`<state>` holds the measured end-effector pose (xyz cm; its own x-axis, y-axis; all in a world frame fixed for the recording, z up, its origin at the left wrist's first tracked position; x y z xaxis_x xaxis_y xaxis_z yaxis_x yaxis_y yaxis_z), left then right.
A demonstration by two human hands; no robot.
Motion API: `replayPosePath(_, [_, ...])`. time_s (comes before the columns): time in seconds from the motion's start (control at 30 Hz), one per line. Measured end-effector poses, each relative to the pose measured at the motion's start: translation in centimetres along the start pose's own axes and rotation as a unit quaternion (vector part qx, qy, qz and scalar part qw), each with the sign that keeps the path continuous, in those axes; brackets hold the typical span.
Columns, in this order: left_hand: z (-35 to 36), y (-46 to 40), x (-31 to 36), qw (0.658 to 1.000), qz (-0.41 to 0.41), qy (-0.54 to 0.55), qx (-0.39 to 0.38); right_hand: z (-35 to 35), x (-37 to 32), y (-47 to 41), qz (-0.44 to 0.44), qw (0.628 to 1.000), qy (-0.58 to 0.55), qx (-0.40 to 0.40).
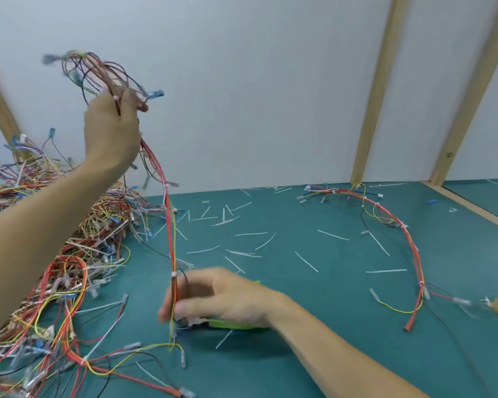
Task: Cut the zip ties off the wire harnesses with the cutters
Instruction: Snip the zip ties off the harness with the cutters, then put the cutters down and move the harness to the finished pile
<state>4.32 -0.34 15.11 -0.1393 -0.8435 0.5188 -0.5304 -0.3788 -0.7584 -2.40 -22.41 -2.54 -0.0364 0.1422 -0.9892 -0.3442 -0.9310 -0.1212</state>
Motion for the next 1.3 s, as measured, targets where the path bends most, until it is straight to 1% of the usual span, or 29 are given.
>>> replayPosePath(0.03, [0.1, -0.1, 0.2, 0.999, 0.020, -0.032, -0.019, 0.4, 0.4, 0.0, 0.009, 0.999, 0.010, -0.031])
replayPosePath(0.07, [0.1, 0.0, 0.3, 0.996, 0.046, -0.069, -0.032, 0.8, 0.4, 0.0, 0.008, 0.999, -0.018, -0.038])
replayPosePath(0.1, [0.0, 0.2, 0.4, 0.991, 0.074, -0.104, -0.036, 1.2, 0.1, 0.0, -0.006, 0.997, -0.071, -0.023])
replayPosePath(0.13, [-0.1, 0.5, 0.6, 0.986, 0.098, -0.127, -0.036, 1.6, -0.4, -0.3, -0.025, 0.991, -0.131, 0.008])
replayPosePath(0.17, [-0.3, 0.9, 0.7, 0.984, 0.114, -0.133, -0.035, 1.6, -0.7, -0.8, -0.049, 0.984, -0.161, 0.059])
replayPosePath(0.23, [-0.1, 1.5, 0.9, 0.985, 0.120, -0.119, -0.042, 1.3, -0.9, -2.0, -0.066, 0.973, -0.128, 0.180])
replayPosePath(0.27, [0.1, 1.6, 1.1, 0.986, 0.115, -0.107, -0.055, 1.3, -1.0, -2.5, -0.058, 0.971, -0.103, 0.210])
replayPosePath(0.33, [0.6, 1.7, 1.1, 0.988, 0.091, -0.085, -0.091, 1.2, -1.4, -3.4, -0.016, 0.970, -0.095, 0.224])
replayPosePath(0.4, [0.7, 1.7, 0.7, 0.987, 0.038, -0.069, -0.139, 0.4, -2.2, -3.7, 0.012, 0.963, -0.109, 0.245])
replayPosePath(0.43, [0.7, 1.7, 0.4, 0.985, 0.010, -0.065, -0.162, -0.4, -2.7, -3.4, 0.015, 0.955, -0.096, 0.280])
replayPosePath(0.47, [0.6, 1.8, 0.1, 0.981, -0.010, -0.072, -0.178, -1.5, -3.0, -2.9, 0.019, 0.943, -0.074, 0.323])
replayPosePath(0.53, [0.9, 2.0, -0.7, 0.975, -0.008, -0.120, -0.188, -3.9, -3.3, -1.3, 0.036, 0.911, 0.011, 0.412])
replayPosePath(0.6, [2.0, 2.6, -0.9, 0.968, -0.002, -0.137, -0.210, -6.0, -3.9, 1.0, 0.071, 0.863, 0.122, 0.486])
replayPosePath(0.63, [2.9, 2.9, -0.8, 0.965, -0.009, -0.122, -0.232, -7.0, -4.2, 2.2, 0.066, 0.846, 0.139, 0.511])
replayPosePath(0.7, [5.4, 4.0, 0.2, 0.959, -0.070, -0.028, -0.273, -8.2, -4.5, 3.5, 0.021, 0.838, 0.122, 0.532])
replayPosePath(0.73, [7.2, 4.6, 1.3, 0.949, -0.119, 0.043, -0.290, -8.5, -4.8, 3.9, 0.009, 0.837, 0.144, 0.528])
replayPosePath(0.77, [8.5, 5.2, 2.3, 0.932, -0.167, 0.108, -0.303, -8.4, -4.8, 3.7, 0.010, 0.832, 0.197, 0.518])
replayPosePath(0.8, [9.7, 5.7, 3.7, 0.911, -0.204, 0.164, -0.319, -8.4, -4.6, 3.6, 0.015, 0.819, 0.260, 0.512])
replayPosePath(0.83, [11.1, 6.3, 5.3, 0.889, -0.223, 0.213, -0.340, -8.6, -4.5, 4.0, 0.015, 0.799, 0.316, 0.511])
replayPosePath(0.87, [12.2, 6.8, 7.0, 0.867, -0.224, 0.255, -0.363, -9.2, -4.5, 4.4, 0.001, 0.780, 0.350, 0.519])
replayPosePath(0.93, [14.2, 7.7, 10.0, 0.829, -0.200, 0.334, -0.401, -10.8, -4.8, 6.0, -0.053, 0.743, 0.368, 0.556])
replayPosePath(1.0, [16.0, 8.2, 12.2, 0.806, -0.184, 0.376, -0.418, -12.6, -5.1, 8.0, -0.076, 0.707, 0.380, 0.591])
replayPosePath(1.07, [17.5, 8.4, 12.7, 0.776, -0.189, 0.380, -0.466, -14.2, -5.0, 9.7, -0.037, 0.698, 0.388, 0.600])
replayPosePath(1.13, [18.8, 9.2, 11.8, 0.723, -0.193, 0.358, -0.559, -15.6, -4.3, 10.9, 0.055, 0.697, 0.409, 0.586])
replayPosePath(1.17, [19.2, 9.9, 11.1, 0.706, -0.195, 0.324, -0.598, -16.4, -3.9, 11.5, 0.116, 0.686, 0.436, 0.571])
replayPosePath(1.2, [19.6, 10.8, 10.3, 0.716, -0.189, 0.265, -0.617, -17.1, -3.5, 12.1, 0.182, 0.665, 0.468, 0.553])
replayPosePath(1.23, [19.8, 11.6, 9.4, 0.754, -0.158, 0.178, -0.613, -17.9, -3.2, 12.6, 0.246, 0.638, 0.499, 0.532])
replayPosePath(1.27, [19.9, 12.4, 8.4, 0.798, -0.105, 0.072, -0.590, -18.5, -2.9, 13.0, 0.297, 0.614, 0.524, 0.510])
replayPosePath(1.3, [19.8, 13.2, 7.3, 0.827, -0.048, -0.017, -0.559, -19.0, -2.7, 13.1, 0.331, 0.596, 0.542, 0.492])
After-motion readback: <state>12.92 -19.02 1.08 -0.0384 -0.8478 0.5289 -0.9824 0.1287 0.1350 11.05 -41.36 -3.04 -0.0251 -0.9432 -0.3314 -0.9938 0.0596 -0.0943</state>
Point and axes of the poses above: each hand's wrist, its own y-axis away from the middle knuckle, its own z-axis out of the palm, x = y × z, the point moved 1 cm from there along -y, towards the middle knuckle, and after that the axes turned 10 degrees about -y, right-handed, at the moved point
